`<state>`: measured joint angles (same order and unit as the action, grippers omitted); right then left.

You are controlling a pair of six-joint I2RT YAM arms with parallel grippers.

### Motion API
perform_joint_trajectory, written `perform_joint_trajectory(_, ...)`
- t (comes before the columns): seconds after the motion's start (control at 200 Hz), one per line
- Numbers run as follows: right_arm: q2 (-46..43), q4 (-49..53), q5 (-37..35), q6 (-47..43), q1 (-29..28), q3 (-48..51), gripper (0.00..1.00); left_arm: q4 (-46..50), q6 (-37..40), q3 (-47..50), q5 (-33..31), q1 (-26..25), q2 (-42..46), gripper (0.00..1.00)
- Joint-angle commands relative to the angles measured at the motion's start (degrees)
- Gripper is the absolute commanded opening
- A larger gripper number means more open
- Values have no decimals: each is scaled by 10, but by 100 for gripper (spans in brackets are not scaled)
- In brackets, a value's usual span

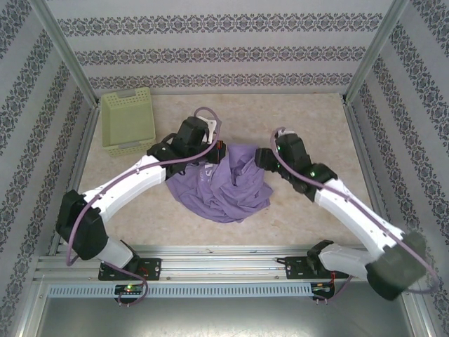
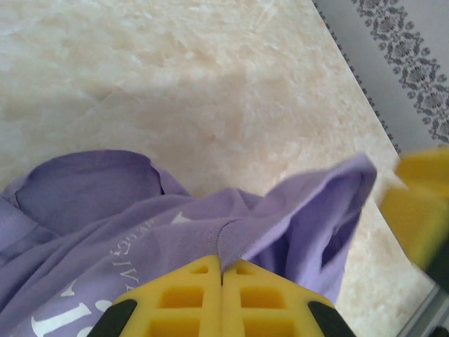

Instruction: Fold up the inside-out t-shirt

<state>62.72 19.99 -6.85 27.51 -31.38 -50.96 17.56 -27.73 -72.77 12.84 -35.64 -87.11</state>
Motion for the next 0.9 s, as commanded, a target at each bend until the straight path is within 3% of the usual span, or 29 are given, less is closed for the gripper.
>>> perform_joint_trajectory(0.0, -37, -101, 69, -27, -50, 58, 70, -8, -25, -32, 16, 9, -15, 0)
perform_joint_trajectory(0.165, -3, -188, 76, -46, -136, 104, 76, -6, -32, -61, 26, 9, -25, 0)
perform_joint_trajectory(0.42, 133, -242, 63, -49, -136, 74, 84, 3, -37, -74, 34, 9, -16, 0)
perform_joint_trajectory(0.505, 173, -242, 58, -53, -134, 51, 83, 4, -38, -76, 36, 9, -14, 0)
perform_joint_trajectory(0.565, 187, -244, 53, -56, -133, 41, 74, 7, -37, -80, 31, 10, -13, 0)
perform_joint_trajectory(0.674, 174, -236, 57, -65, -135, 34, 38, 26, -33, -103, 21, 15, -23, 0)
perform_joint_trajectory(0.784, 119, -224, 55, -69, -141, 48, 11, 53, -34, -139, 18, 29, -53, 0)
perform_joint_trajectory(0.839, 88, -209, 50, -65, -142, 53, 1, 68, -31, -164, 14, 33, -75, 0)
perform_joint_trajectory(0.894, 55, -188, 37, -57, -141, 57, 0, 90, -27, -198, 10, 34, -105, 0)
